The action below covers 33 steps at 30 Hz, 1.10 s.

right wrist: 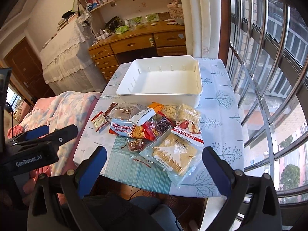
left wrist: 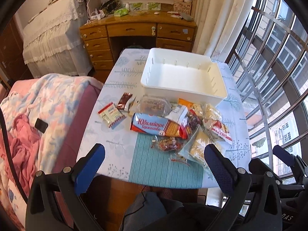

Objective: Organize snacks
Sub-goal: 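Move both grippers toward the pile of snacks beside the white tray, then grasp the small white-red snack packet with left gripper while right grasps the Fuji cake packet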

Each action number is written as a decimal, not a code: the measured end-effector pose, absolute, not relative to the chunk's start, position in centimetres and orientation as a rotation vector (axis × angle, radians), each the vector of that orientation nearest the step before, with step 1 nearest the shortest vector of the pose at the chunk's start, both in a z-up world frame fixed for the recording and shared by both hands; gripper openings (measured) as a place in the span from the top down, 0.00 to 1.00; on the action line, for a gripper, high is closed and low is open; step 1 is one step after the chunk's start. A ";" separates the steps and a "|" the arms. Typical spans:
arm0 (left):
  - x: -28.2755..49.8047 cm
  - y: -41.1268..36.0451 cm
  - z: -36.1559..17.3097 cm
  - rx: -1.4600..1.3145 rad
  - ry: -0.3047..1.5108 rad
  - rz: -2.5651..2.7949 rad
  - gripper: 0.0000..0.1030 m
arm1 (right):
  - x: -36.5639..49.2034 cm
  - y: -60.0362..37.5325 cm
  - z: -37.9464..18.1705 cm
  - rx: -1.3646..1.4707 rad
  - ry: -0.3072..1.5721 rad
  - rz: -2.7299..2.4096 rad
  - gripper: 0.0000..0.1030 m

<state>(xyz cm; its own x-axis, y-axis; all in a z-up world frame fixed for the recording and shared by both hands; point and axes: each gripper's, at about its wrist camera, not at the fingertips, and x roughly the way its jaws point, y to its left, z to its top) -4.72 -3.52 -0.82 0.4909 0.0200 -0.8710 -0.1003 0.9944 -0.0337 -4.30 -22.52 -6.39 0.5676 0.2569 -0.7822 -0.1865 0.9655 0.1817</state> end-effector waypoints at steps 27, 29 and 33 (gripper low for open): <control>-3.7 1.3 -4.9 -0.284 1.140 0.116 0.01 | -2.4 -25.2 -10.3 0.296 1.060 0.217 0.03; -3.0 2.1 -5.5 -0.289 1.152 0.116 0.01 | -1.9 -25.5 -10.9 0.340 1.091 0.186 0.03; -1.4 4.3 -6.6 -0.298 1.176 0.108 0.01 | -1.0 -25.5 -12.2 0.441 1.146 0.124 0.03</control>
